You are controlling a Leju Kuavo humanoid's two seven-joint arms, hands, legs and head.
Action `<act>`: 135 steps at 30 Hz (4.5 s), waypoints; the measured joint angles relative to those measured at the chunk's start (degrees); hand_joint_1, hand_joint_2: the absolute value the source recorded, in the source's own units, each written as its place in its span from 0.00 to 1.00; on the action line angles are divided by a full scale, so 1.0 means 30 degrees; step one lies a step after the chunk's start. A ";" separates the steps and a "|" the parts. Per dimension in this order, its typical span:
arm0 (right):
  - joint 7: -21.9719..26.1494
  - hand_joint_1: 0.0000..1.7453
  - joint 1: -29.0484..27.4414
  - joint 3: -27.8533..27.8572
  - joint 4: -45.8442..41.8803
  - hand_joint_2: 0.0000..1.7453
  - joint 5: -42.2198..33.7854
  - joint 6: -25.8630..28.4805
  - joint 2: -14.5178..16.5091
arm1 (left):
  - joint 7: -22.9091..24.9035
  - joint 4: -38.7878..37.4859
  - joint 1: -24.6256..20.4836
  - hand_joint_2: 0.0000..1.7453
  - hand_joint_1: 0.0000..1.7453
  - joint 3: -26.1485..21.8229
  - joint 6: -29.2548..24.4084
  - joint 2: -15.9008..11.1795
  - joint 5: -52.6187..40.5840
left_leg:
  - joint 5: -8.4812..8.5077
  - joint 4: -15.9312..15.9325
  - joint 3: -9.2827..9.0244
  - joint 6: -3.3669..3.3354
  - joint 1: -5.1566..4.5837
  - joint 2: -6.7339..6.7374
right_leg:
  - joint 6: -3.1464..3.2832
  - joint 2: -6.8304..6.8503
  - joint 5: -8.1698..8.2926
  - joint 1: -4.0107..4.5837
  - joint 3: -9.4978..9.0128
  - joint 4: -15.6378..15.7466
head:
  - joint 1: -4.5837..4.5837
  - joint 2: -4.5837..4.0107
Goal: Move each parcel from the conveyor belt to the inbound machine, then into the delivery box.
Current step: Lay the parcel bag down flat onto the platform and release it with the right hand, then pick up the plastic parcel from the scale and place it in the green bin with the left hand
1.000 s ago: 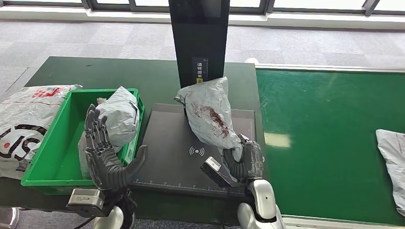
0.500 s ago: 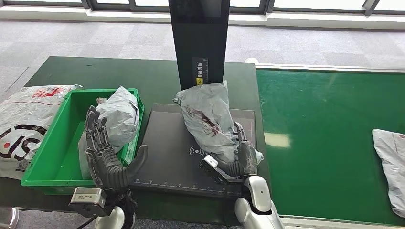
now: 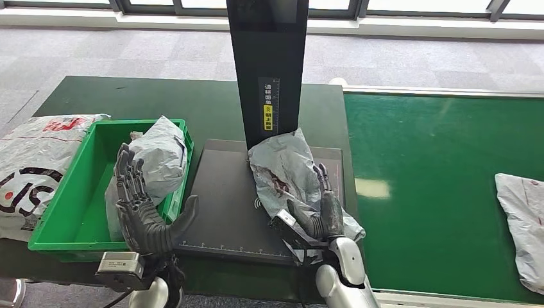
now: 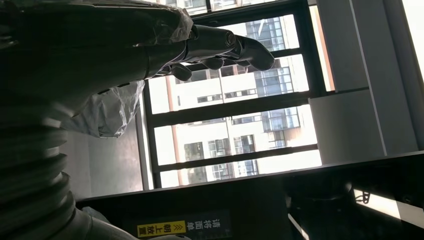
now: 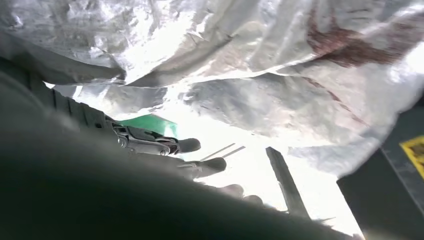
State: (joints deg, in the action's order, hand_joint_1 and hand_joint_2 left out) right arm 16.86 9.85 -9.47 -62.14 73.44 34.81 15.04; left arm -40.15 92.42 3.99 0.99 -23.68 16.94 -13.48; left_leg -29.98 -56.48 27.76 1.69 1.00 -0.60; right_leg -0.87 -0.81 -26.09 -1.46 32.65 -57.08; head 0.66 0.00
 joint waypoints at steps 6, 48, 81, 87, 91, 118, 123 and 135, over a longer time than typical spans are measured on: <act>0.2300 0.00 -0.0783 -0.0114 -0.2159 0.00 -0.1665 0.1679 0.0158 | 0.0000 -0.0228 -0.0027 1.00 0.00 0.0014 -0.0563 0.0000 -0.0547 | -0.0001 0.0001 -0.0002 0.0000 0.0000 0.0008 | 0.0001 -0.0013 0.0000 0.0000 0.0002 0.0001 | -0.0002 0.0000; 0.7507 0.00 -0.3329 0.1231 -1.7960 1.00 -0.5535 0.1747 0.0545 | 0.4569 -1.5715 -0.8875 1.00 0.00 0.3838 -0.0090 0.1220 -0.6459 | 0.0002 -0.0015 -0.0020 -0.0007 -0.0033 0.0077 | -0.0012 -0.0058 0.0050 -0.0029 0.0010 0.0014 | 0.0005 0.0000; 0.6648 0.00 -0.3284 0.1248 -1.7805 1.00 -0.4953 0.1736 0.0545 | 1.1541 -2.2121 -1.1935 1.00 0.00 0.9515 0.1265 0.1521 -0.8796 | 0.0000 -0.0008 0.0162 -0.0007 -0.0028 0.0057 | -0.0006 -0.0045 0.0042 -0.0025 0.0013 0.0010 | 0.0005 0.0000; 0.6701 0.00 -0.3287 0.1248 -1.7805 1.00 -0.4986 0.1736 0.0545 | 1.2864 -2.2598 -1.2172 1.00 0.00 0.9912 0.1780 0.1552 -0.9839 | -0.0001 -0.0008 0.0161 -0.0007 -0.0028 0.0058 | -0.0006 -0.0046 0.0042 -0.0025 0.0007 0.0011 | 0.0005 0.0000; 0.6592 0.00 -0.3287 0.1248 -1.7805 1.00 -0.4946 0.1736 0.0545 | 1.3824 -2.2952 -1.2434 1.00 0.70 1.0245 0.2751 0.1599 -1.0806 | -0.0003 -0.0007 0.0143 -0.0011 -0.0027 0.0057 | -0.0006 -0.0045 0.0041 -0.0026 -0.0023 0.0013 | 0.0006 0.0000; 0.5743 0.00 -0.3299 0.1144 -1.7872 1.00 -0.4137 0.1736 0.0545 | 1.9300 -2.3292 -1.2352 1.00 1.00 1.0776 0.0669 0.1176 -1.6196 | 0.0000 -0.0003 0.0069 -0.0011 -0.0019 0.0064 | -0.0006 -0.0040 0.0044 -0.0020 -0.0087 0.0007 | 0.0005 0.0000; 0.5579 0.00 -0.3328 0.1142 -1.8094 1.00 -0.3942 0.1736 0.0545 | 1.9589 -2.2641 -1.1853 1.00 1.00 1.0267 -0.1518 0.0803 -1.7071 | 0.0005 -0.0004 0.0073 -0.0009 -0.0019 0.0052 | -0.0005 -0.0039 0.0043 -0.0019 -0.0064 0.0003 | 0.0006 0.0000; 0.6026 0.00 -0.3377 0.1147 -1.8340 1.00 -0.4356 0.1740 0.0545 | 1.8137 -1.6434 -0.9194 1.00 1.00 0.8120 -0.5287 0.0018 -2.2176 | 0.0008 -0.0006 0.0024 -0.0011 -0.0026 0.0055 | -0.0004 -0.0046 0.0042 -0.0024 0.0012 0.0002 | 0.0007 0.0000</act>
State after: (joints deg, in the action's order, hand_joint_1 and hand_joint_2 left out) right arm 34.94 -0.28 -6.03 -117.16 60.37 40.03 16.68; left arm 14.26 43.12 -23.59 25.35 -39.54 16.99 -80.01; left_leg -29.96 -56.50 27.83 1.65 0.93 -0.44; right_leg -0.88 -0.95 -25.97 -1.53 32.68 -57.07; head 0.68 0.00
